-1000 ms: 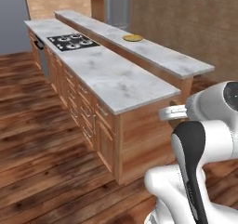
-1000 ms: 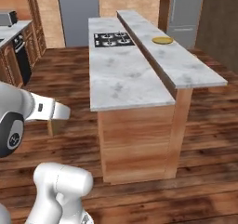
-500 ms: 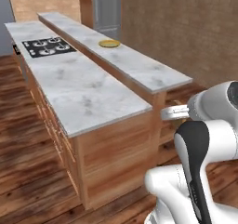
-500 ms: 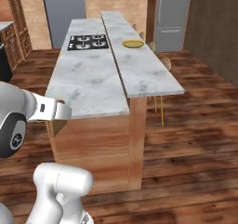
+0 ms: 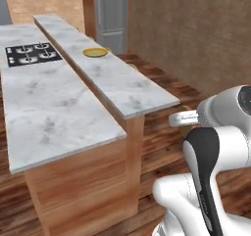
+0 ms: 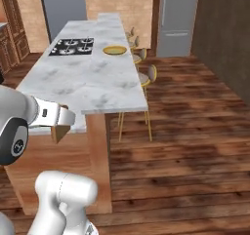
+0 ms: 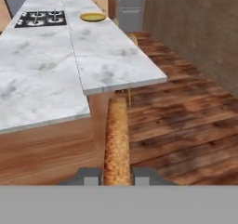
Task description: Start the toaster. Once the lever pops up, take the bread to the plate on the dining counter.
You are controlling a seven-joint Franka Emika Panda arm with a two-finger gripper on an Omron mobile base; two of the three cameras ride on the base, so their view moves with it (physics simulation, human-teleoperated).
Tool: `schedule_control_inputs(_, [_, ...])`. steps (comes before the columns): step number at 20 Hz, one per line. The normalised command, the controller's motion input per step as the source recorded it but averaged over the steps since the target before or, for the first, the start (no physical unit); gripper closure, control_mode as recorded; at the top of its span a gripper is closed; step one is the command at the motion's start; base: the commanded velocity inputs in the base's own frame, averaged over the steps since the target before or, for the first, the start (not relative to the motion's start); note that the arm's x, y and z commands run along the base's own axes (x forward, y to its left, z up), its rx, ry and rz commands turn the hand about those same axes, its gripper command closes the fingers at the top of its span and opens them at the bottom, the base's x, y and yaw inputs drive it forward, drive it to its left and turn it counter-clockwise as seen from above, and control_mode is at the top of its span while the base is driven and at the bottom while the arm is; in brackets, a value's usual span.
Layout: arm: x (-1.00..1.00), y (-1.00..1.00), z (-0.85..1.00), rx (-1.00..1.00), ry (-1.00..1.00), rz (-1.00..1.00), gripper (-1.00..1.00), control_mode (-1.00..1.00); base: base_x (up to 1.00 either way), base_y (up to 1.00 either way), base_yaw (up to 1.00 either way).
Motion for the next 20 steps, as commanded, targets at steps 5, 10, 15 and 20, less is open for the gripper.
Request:
schedule_control_inputs(5, [0.00,0.00,0.00,0.00,0.00,0.00,1.00,1.00,0.59,-1.00,0.17])
schedule_control_inputs(10, [0.00,0.00,0.00,0.00,0.00,0.00,1.00,1.00,0.59,-1.00,0.23])
schedule_control_inputs(15, [0.00,0.00,0.00,0.00,0.00,0.00,1.00,1.00,0.76,-1.00,0.33])
schedule_control_inputs(20, [0.00,0.00,0.00,0.00,0.00,0.00,1.00,1.00,0.96,-0.99,0.34])
